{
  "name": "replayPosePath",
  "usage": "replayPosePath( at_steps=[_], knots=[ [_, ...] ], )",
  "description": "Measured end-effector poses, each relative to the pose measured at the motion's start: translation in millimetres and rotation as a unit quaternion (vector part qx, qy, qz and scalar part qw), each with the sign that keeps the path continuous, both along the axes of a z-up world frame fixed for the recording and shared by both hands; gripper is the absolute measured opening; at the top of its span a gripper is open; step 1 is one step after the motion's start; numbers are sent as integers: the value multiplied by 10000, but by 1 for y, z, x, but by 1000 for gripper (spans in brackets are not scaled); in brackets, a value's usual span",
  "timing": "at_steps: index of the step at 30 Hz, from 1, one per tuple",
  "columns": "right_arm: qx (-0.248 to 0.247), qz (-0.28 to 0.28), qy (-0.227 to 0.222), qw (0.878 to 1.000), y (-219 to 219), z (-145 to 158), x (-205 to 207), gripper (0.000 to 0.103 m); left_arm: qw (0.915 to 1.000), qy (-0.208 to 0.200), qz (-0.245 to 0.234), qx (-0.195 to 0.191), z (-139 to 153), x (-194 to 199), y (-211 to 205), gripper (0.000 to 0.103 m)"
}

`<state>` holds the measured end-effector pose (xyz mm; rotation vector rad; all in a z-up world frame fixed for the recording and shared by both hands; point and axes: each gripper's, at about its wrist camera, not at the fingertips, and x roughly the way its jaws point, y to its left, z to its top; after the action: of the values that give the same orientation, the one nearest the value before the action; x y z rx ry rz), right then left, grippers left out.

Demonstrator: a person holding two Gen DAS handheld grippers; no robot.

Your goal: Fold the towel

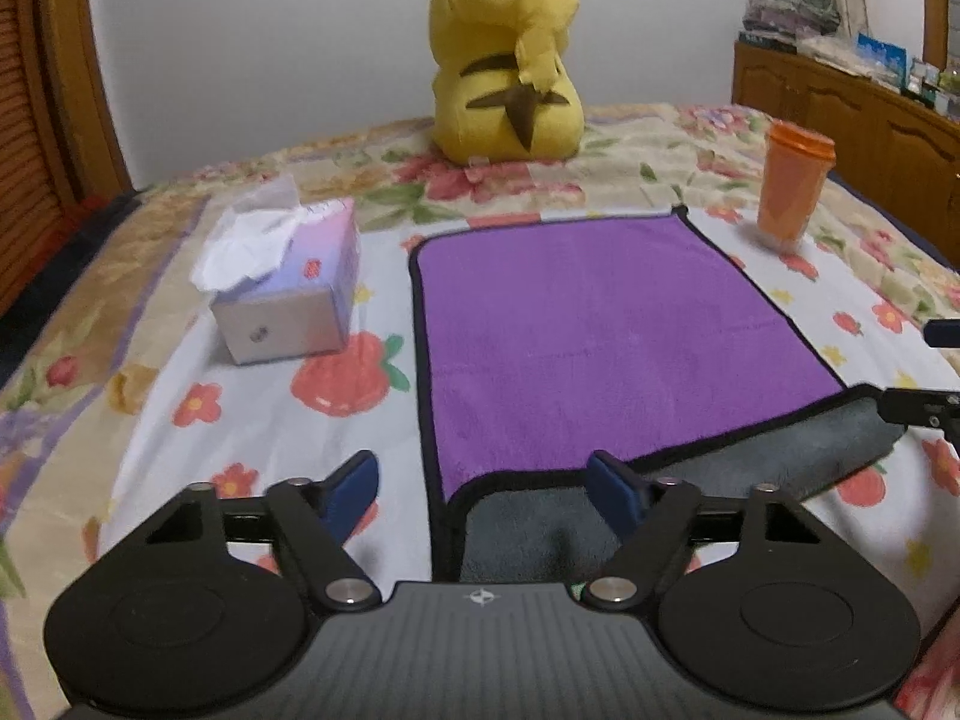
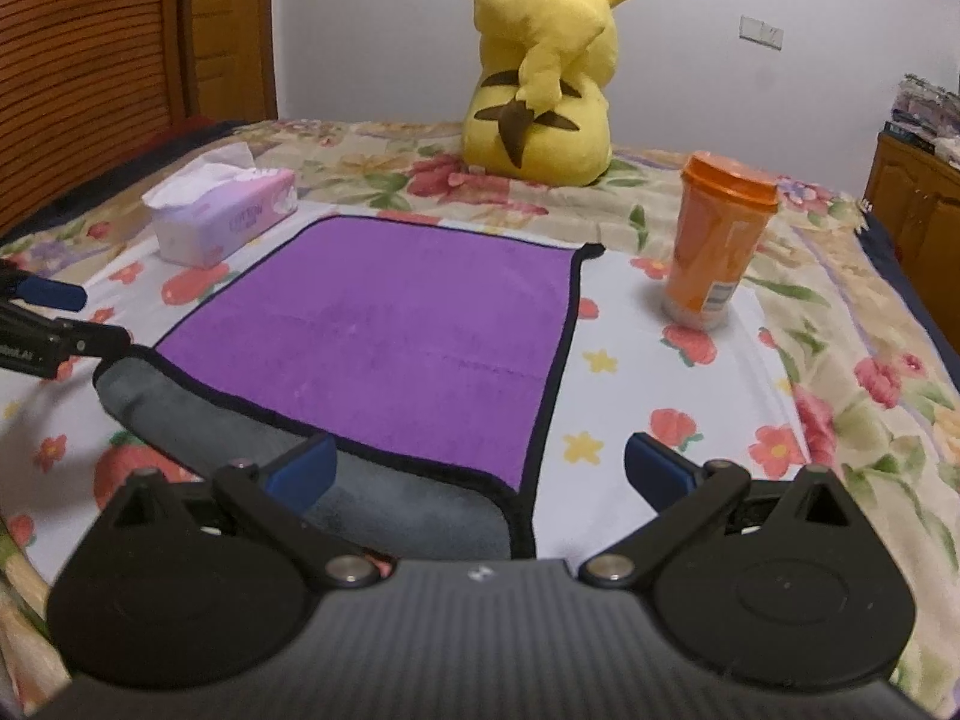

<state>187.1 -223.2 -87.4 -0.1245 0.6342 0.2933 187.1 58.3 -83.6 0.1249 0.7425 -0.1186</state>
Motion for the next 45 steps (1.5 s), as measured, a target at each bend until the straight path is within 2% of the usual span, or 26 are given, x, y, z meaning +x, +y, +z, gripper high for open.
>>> replayPosePath(
  at_steps=[1, 3, 8, 13, 18, 27, 29, 31, 38, 40, 45],
  knots=[
    [14, 21, 49, 10000, 0, -2, 2, 92, 10000, 75, -30, -1, -2, 2, 0, 71],
    [38, 62, 192, 9998, 1, -5, 6, 88, 9997, 193, -119, 58, -8, 4, -2, 69],
    [38, 90, 491, 9987, 2, -15, 15, 87, 9984, 479, -210, 192, -23, 9, -3, 68],
    [150, 65, 869, 9961, -1, -25, 25, 85, 9976, 684, -87, 17, -29, 14, 3, 66],
    [317, 72, 1122, 9931, -5, -30, 31, 78, 9971, 745, -149, -110, -28, 13, 3, 51],
    [370, 220, 1268, 9910, -6, -24, 30, 49, 9975, 684, -158, -58, -24, 11, 2, 27],
    [340, 246, 1266, 9911, -6, -22, 30, 43, 9976, 673, -153, -65, -24, 11, 3, 23],
    [299, 250, 1260, 9913, -7, -22, 31, 33, 9976, 666, -178, -41, -24, 11, 2, 20],
    [257, 272, 1215, 9919, -11, -17, 32, 19, 9976, 627, -281, -61, -23, 9, 0, 10],
    [242, 305, 1214, 9918, -11, -17, 32, 5, 9977, 603, -290, -102, -21, 8, 0, 10],
    [188, 413, 1080, 9931, -10, -12, 29, 4, 9984, 406, -342, -199, -10, 4, -2, 9]
  ],
)
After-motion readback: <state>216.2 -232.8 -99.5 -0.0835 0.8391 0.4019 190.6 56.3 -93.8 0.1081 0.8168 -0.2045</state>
